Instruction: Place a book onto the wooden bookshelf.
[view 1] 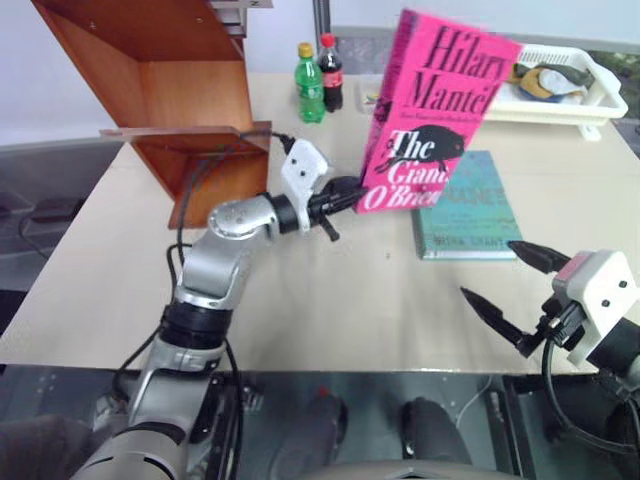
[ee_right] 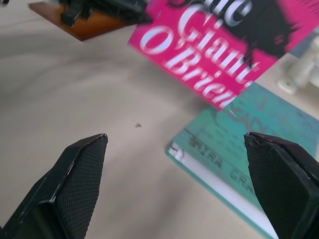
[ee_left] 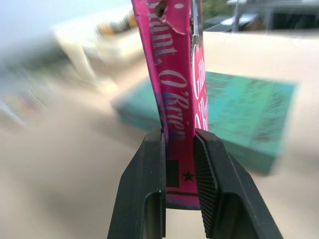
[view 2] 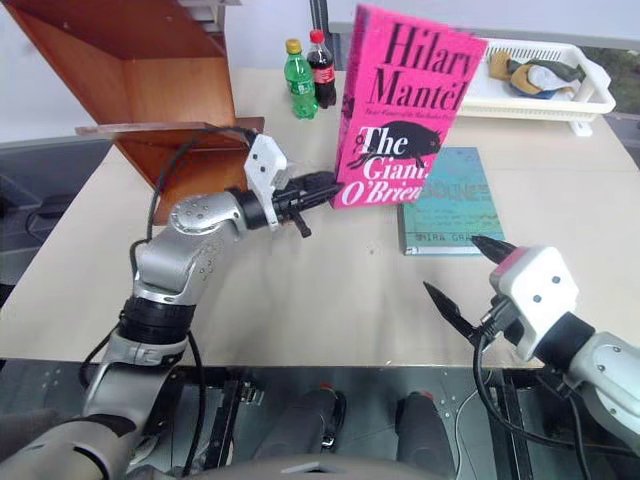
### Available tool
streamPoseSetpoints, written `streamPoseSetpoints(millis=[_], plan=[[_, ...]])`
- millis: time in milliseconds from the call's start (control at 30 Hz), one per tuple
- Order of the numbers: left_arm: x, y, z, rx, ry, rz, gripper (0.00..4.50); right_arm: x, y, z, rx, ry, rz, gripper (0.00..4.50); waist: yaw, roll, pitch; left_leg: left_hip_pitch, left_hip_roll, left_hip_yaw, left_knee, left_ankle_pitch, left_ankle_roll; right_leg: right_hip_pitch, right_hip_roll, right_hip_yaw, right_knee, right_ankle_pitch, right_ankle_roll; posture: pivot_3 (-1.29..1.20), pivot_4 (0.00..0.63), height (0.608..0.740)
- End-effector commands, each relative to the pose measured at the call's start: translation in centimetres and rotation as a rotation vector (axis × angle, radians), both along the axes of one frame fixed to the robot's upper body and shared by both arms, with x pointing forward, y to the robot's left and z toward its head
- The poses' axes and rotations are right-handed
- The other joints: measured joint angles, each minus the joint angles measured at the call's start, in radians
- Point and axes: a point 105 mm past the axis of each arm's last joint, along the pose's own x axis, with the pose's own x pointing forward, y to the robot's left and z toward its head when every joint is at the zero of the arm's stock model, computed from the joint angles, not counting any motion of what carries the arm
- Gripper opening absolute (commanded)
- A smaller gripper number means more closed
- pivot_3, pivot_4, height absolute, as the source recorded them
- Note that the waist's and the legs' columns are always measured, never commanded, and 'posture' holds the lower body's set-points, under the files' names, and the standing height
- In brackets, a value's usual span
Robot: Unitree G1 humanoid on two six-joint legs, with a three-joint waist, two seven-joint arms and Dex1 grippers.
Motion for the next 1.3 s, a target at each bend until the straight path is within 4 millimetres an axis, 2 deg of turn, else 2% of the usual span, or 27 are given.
streamPoseSetpoints(millis=[33, 133, 267, 367, 467, 633, 833, 967, 1167, 1300], plan=[[-1.7, -0.1, 3.9, 0.186, -0.490, 0.000, 0.52, 0.5, 0.5, 0.2, 0.011, -0.014, 0.043, 4.50, 0.000, 0.000, 0.000, -0.001, 0.000, 0.000, 0.000, 0.000, 0.000, 0.000, 0.000, 0.000, -0.001, 0.000, 0.000, 0.00, 0.150, 0.740], [-1.8, 0.8, 4.9, 0.298, -0.681, 0.015, 0.52, 1.0, 0.9, 0.3, 0.019, -0.017, 0.068, 4.50, 0.000, 0.000, 0.000, 0.000, 0.000, 0.000, -0.001, 0.000, 0.000, -0.001, 0.000, 0.000, -0.001, 0.000, 0.000, 0.00, 0.150, 0.740], [-2.1, 2.9, 7.5, 0.431, -0.883, 0.070, 0.52, 1.6, 1.0, 0.1, 0.019, -0.019, 0.098, 4.50, -0.003, 0.000, 0.000, -0.001, -0.001, 0.000, -0.002, 0.000, 0.001, -0.001, 0.000, -0.001, -0.001, 0.000, 0.000, 0.00, 0.150, 0.740], [-2.2, 5.7, 8.7, 0.553, -0.893, 0.111, 0.52, 2.2, 0.8, -0.1, 0.012, -0.017, 0.115, 4.50, -0.016, 0.000, 0.001, -0.001, -0.001, 0.000, -0.002, -0.001, 0.001, -0.001, 0.000, -0.001, 0.000, 0.000, 0.000, 0.00, 0.150, 0.740], [-2.3, 8.5, 9.6, 0.654, -0.856, 0.176, 0.52, 2.9, 0.8, -0.1, 0.009, -0.021, 0.139, 4.50, -0.024, 0.000, 0.001, 0.000, -0.001, 0.001, -0.002, -0.001, 0.002, -0.002, 0.000, 0.000, 0.000, 0.000, 0.000, 0.00, 0.150, 0.740], [-3.5, 12.9, 12.2, 0.778, -0.751, 0.333, 0.52, 4.4, 1.3, -0.3, 0.018, -0.022, 0.206, 4.50, -0.040, 0.000, 0.001, -0.001, -0.001, 0.001, -0.002, -0.001, 0.002, -0.002, 0.000, -0.001, 0.001, 0.000, 0.000, 0.00, 0.150, 0.740], [-5.0, 18.1, 11.7, 0.905, -0.496, 0.446, 0.52, 5.7, 2.3, -0.2, 0.029, -0.046, 0.278, 4.50, -0.048, 0.001, 0.002, 0.000, 0.000, 0.001, -0.003, -0.001, 0.002, -0.004, 0.001, 0.000, 0.002, 0.000, 0.001, 0.00, 0.150, 0.740], [-5.9, 22.0, 10.8, 0.993, -0.353, 0.546, 0.52, 6.2, 2.6, 1.0, 0.050, -0.096, 0.309, 4.50, -0.048, 0.001, 0.003, -0.001, 0.000, 0.001, -0.003, -0.001, 0.002, -0.005, 0.002, 0.000, 0.001, 0.000, 0.001, 0.00, 0.150, 0.740], [-6.3, 25.8, 11.0, 1.072, -0.305, 0.682, 0.52, 6.6, 2.1, 3.0, 0.049, -0.162, 0.326, 4.50, -0.046, 0.002, 0.004, 0.000, 0.001, 0.002, -0.004, -0.001, 0.002, -0.005, 0.002, 0.000, 0.001, 0.000, 0.000, 0.00, 0.150, 0.740], [-6.5, 28.3, 10.6, 1.108, -0.253, 0.741, 0.52, 6.5, 2.2, 5.3, 0.084, -0.234, 0.347, 4.50, -0.049, 0.002, 0.004, 0.000, 0.001, 0.002, -0.005, -0.002, 0.002, -0.006, 0.002, 0.000, 0.001, 0.000, 0.001, 0.00, 0.150, 0.740]])
